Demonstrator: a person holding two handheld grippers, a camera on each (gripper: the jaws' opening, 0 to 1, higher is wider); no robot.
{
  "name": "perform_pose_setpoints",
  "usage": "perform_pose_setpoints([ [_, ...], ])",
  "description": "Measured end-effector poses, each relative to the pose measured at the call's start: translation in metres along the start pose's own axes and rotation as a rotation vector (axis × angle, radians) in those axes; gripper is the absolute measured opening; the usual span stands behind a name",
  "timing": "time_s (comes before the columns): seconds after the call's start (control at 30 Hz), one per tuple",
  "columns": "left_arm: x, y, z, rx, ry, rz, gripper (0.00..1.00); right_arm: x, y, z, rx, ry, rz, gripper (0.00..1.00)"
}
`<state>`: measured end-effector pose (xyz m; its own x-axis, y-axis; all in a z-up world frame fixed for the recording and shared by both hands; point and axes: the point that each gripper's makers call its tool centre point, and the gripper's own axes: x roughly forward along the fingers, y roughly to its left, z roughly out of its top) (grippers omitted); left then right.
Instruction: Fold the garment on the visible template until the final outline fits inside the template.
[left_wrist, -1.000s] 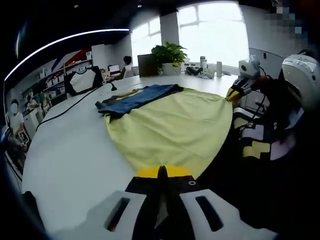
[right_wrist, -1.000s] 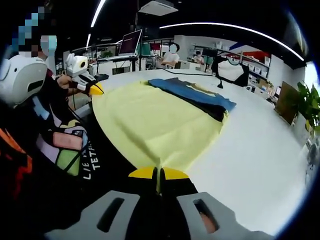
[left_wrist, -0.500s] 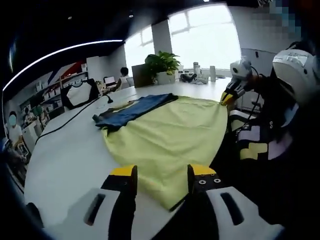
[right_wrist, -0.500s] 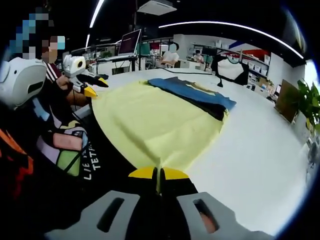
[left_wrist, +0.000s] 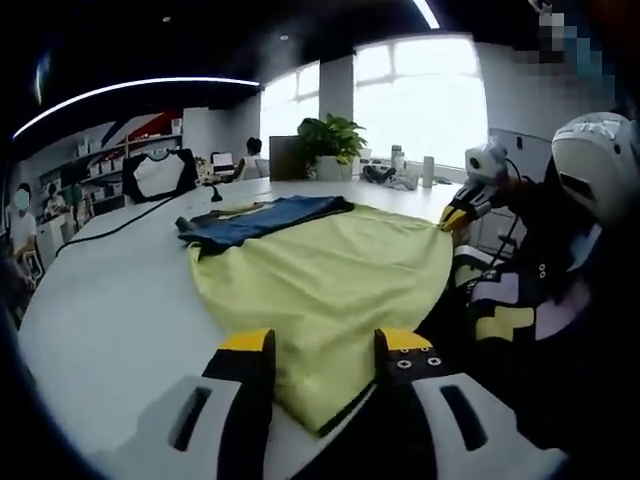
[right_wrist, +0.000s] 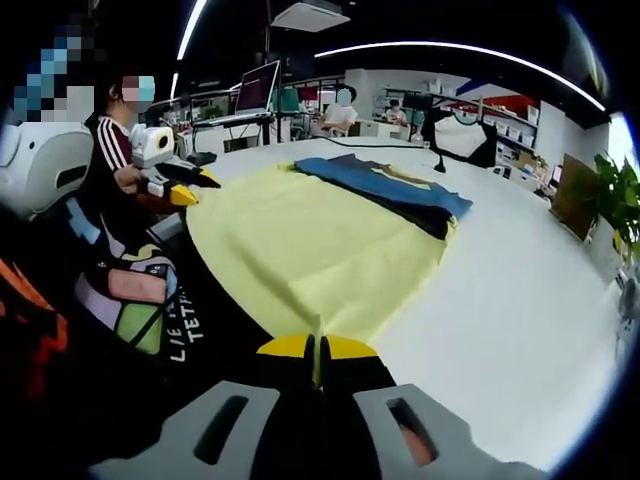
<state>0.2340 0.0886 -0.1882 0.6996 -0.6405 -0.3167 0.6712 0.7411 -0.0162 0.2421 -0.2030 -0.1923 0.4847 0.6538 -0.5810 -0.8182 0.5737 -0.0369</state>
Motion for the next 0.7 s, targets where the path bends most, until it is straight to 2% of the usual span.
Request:
perform_pose_setpoints([
  [0.13, 0.003, -0.008, 0.001, -0.005, -0.011, -0.022, 0.19, 0.000, 0.000, 0.000, 0.001, 0.000, -0.002, 0.01],
  [0.3, 0.002, 0.003, 0.002, -0.025, -0.031, -0.002, 0.05, 0.000, 0.000, 0.000, 0.000, 0.000, -0.003, 0.01],
  [0.5, 0.002, 0.001, 0.003, -0.032, -0.038, -0.008, 0.04, 0.000, 0.001, 0.000, -0.033, -0.005, -0.004, 0.00],
  [0.63, -0.001, 0.000, 0.005, -0.074, -0.043, -0.019, 0.04, -0.002, 0.000, 0.000, 0.048, -0.018, 0.002, 0.00],
  [0.7, -0.002, 0.001, 0.007, -0.075, -0.055, -0.019, 0.03, -0.003, 0.000, 0.003, 0.045, -0.023, -0.001, 0.00],
])
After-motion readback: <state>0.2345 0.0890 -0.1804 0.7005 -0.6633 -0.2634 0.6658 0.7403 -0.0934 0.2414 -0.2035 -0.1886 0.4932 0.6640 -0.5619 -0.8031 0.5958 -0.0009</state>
